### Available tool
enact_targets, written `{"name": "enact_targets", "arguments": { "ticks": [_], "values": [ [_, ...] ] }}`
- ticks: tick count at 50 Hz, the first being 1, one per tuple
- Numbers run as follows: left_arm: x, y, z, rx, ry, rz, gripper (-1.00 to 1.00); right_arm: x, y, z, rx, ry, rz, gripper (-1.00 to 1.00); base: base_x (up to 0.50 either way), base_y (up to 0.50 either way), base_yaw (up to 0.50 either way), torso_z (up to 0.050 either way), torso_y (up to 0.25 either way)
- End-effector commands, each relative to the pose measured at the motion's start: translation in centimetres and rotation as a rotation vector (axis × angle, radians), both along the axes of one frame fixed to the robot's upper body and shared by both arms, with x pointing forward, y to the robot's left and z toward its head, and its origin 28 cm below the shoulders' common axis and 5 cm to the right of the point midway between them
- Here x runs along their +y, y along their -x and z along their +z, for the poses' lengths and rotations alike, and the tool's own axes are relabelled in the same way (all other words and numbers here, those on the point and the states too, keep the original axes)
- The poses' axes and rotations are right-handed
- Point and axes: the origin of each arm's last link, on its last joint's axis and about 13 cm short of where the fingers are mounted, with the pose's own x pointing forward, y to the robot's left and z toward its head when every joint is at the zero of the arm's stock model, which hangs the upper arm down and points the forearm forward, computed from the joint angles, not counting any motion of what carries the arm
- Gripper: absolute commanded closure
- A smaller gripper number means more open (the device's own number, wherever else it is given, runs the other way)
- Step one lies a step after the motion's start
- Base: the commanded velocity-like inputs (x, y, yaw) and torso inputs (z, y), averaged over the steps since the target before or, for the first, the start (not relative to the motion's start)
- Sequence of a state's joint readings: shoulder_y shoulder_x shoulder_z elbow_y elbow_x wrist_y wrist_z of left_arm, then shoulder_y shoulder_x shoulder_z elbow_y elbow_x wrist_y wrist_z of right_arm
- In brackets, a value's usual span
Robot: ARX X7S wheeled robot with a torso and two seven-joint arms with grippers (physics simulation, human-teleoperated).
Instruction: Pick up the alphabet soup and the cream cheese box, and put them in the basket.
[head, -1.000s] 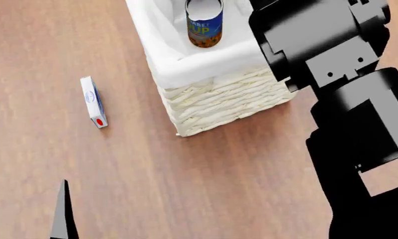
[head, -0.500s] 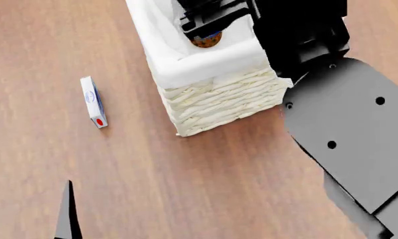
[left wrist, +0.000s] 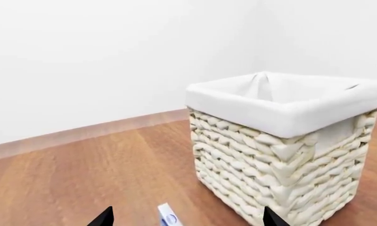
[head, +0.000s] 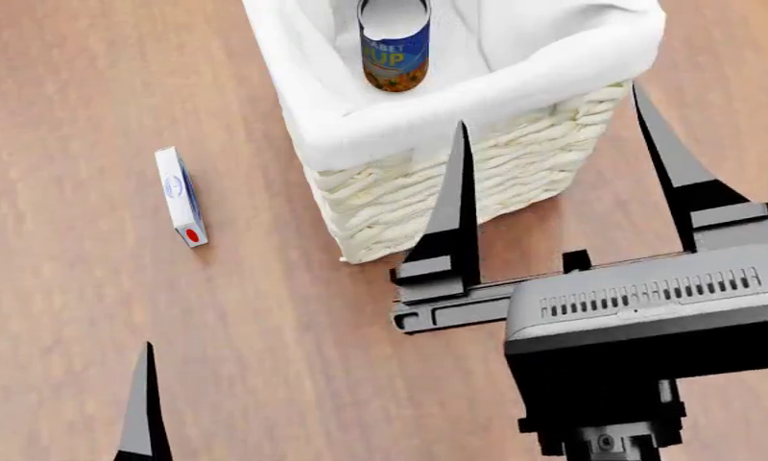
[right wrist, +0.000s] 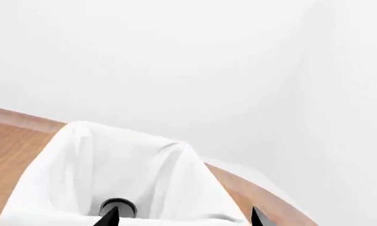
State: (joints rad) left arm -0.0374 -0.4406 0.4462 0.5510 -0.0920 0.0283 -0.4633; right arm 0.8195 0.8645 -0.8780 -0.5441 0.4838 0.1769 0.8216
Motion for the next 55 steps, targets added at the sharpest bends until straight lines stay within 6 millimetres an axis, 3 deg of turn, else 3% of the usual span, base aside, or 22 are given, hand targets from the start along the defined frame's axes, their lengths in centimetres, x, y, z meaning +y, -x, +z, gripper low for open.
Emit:
{"name": "enact_targets", "arguments": {
  "ticks": [1, 19, 29, 34, 42, 55],
  "values": [
    [-0.1, -0.1, 0.2, -0.002, -0.001, -0.002, -1.0, 0.0, 1.8, -4.3, 0.104, -0.023, 0.003, -1.0, 0.0, 0.0, 0.0, 0.0, 0.0],
    [0.2, -0.9, 0.6, -0.015, 0.006, 0.015, -1.0, 0.0, 1.7, -5.0, 0.128, -0.029, -0.009, -1.0, 0.0, 0.0, 0.0, 0.0, 0.0],
    [1.0, -4.6, 2.9, -0.02, 0.043, 0.019, -1.0, 0.0, 1.7, -4.9, 0.121, -0.028, -0.005, -1.0, 0.0, 0.0, 0.0, 0.0, 0.0],
    [0.9, -7.6, 4.0, 0.02, 0.073, -0.018, -1.0, 0.1, 1.8, -4.9, 0.122, -0.017, 0.0, -1.0, 0.0, 0.0, 0.0, 0.0, 0.0],
    [0.8, -9.7, 5.1, 0.034, 0.137, -0.054, -1.0, 0.2, 1.8, -5.0, 0.124, -0.023, 0.002, -1.0, 0.0, 0.0, 0.0, 0.0, 0.0],
    [0.5, -13.3, 3.4, 0.261, 0.188, -0.128, -1.0, 0.3, 1.4, -5.2, 0.134, -0.021, 0.004, -1.0, 0.0, 0.0, 0.0, 0.0, 0.0]
  ]
}}
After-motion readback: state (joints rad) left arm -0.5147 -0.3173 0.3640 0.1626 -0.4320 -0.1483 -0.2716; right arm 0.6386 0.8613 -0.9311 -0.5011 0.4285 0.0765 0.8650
